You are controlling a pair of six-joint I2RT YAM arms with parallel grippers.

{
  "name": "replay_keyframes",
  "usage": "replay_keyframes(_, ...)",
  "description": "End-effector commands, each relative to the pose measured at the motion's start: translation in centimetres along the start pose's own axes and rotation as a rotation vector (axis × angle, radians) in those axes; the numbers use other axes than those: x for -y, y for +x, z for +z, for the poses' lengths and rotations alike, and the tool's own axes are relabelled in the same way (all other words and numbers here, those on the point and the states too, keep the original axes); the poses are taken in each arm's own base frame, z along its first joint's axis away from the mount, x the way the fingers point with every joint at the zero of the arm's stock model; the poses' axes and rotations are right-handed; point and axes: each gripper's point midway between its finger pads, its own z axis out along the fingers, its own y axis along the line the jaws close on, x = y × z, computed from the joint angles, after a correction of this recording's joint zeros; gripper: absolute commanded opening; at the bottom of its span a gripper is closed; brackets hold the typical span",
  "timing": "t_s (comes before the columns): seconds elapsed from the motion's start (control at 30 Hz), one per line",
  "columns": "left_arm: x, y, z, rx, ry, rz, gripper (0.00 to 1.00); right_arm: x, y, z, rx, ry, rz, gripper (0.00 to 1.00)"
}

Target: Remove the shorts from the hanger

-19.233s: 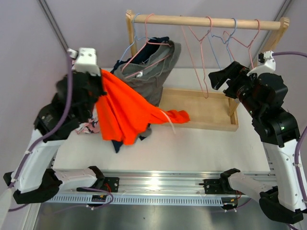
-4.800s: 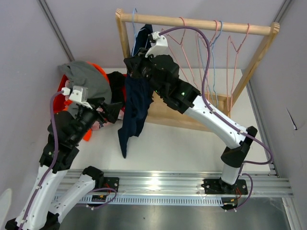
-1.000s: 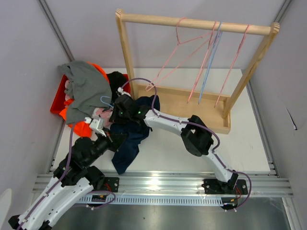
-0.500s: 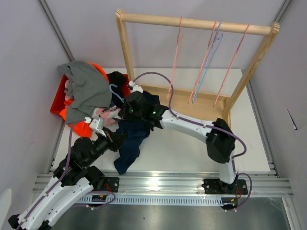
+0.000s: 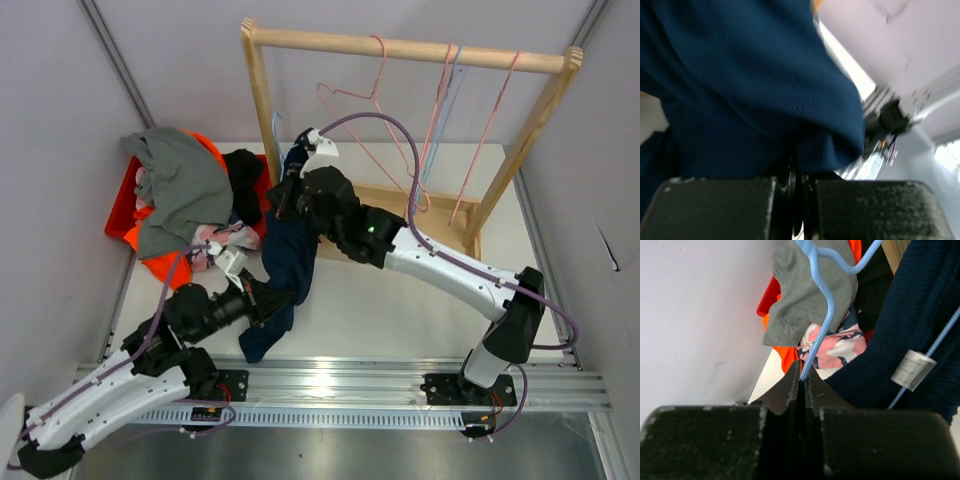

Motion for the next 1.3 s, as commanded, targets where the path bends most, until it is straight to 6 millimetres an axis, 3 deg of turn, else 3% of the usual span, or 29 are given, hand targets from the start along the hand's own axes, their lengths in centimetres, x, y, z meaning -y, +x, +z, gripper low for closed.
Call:
replay_keyframes(0.0,0.2,0.3,1.0,0.025,-0.036,0.051,0.00,-4.8,-9.4,-3.4,0.215,-0.122,0.021,0.00)
replay_keyframes(0.1,0.8,1.0,1.4,0.034,-0.040,0.074,0.00,-5.7,-11.5,-4.0,0.250,-0.144,0.006,0.00)
replay_keyframes(0.27,0.2,3.5,2.1,0.015,-0.069,0.064,0.00,-6.4,-14.0,-4.7,0.291,-0.164,-0.022,0.06)
replay_keyframes(0.43,-0.6,5.3,2.1,0.018,-0.071,0.020,0.00,-6.7,-16.0,-5.5,0.321,-0.168,-0.039,0.03)
replay_keyframes(0.57,-3.0,6.8,2.2,0.006,-0.165,0.024,0.00,-6.9,-16.7,-6.4,0.329,-0.184,-0.040,0.00)
replay_keyframes(0.7,-5.6,9.5,2.6,-0.044,-0.269,0.034,0.00,-7.4,-18.8,-8.1,0.375,-0.198,-0.048,0.00)
replay_keyframes(0.77,-5.6,10.1,3.1,-0.045,-0.264,0.012,0.00,-7.6,-20.6,-9.1,0.399,-0.196,-0.058,0.00)
replay_keyframes(0.8,-6.4,11.4,3.0,-0.063,-0.278,0.012,0.00,-7.3,-21.1,-9.0,0.402,-0.190,-0.064,0.00)
replay_keyframes(0.83,-6.0,11.0,3.1,-0.032,-0.257,-0.010,0.00,-7.6,-22.3,-9.9,0.419,-0.192,-0.065,0.00)
replay_keyframes(0.97,-6.4,11.7,2.4,0.013,-0.237,-0.048,0.00,-7.2,-24.2,-10.4,0.445,-0.189,-0.086,0.00)
replay_keyframes(1.27,-6.7,12.0,2.3,-0.016,-0.263,-0.024,0.00,-5.6,-26.2,-10.4,0.458,-0.190,-0.055,0.00)
